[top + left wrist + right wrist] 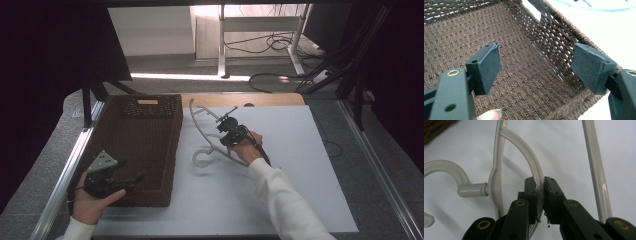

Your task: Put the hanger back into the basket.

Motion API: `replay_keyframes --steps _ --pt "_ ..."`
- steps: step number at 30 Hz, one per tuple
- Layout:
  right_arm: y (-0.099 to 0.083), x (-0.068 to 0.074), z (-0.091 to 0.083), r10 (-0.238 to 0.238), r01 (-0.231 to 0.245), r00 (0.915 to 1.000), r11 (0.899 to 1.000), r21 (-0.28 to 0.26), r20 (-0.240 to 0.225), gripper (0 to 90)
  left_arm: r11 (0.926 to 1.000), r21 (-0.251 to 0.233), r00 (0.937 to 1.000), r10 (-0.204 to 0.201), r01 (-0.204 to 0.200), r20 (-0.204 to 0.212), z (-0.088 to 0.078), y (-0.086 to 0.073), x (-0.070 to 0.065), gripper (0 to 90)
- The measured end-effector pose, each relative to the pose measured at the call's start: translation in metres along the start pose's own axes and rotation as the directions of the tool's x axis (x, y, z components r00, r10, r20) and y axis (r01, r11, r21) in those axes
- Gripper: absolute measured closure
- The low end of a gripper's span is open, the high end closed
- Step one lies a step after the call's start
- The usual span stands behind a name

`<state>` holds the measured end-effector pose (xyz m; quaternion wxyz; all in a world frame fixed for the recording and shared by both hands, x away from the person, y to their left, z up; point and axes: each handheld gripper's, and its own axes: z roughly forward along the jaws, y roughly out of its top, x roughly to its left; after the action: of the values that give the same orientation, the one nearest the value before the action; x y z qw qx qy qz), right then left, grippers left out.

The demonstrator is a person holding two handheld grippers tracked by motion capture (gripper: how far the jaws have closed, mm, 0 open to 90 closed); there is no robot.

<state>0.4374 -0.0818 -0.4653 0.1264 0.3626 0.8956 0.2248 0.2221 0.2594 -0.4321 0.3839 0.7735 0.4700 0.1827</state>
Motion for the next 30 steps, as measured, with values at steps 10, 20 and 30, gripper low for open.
replay_keyframes --steps 10,20,30 --pt "-0.005 -0.001 -0.037 -0.003 -0.002 0.9973 0.998 -0.068 -0.073 81.2 1.0 -0.001 1.0 0.001 -0.001 0.0 0.0 0.001 -0.001 22.9" --pt "-0.003 -0.001 -0.07 0.053 -0.085 0.9826 0.981 -0.172 -0.178 81.2 1.0 -0.004 1.0 0.002 -0.002 0.001 0.0 0.001 -0.002 22.9" --pt "-0.001 -0.004 -0.086 0.136 -0.207 0.9521 0.946 -0.25 -0.274 81.1 0.9996 -0.029 0.9999 -0.001 0.002 0.012 -0.003 0.004 -0.005 23.1"
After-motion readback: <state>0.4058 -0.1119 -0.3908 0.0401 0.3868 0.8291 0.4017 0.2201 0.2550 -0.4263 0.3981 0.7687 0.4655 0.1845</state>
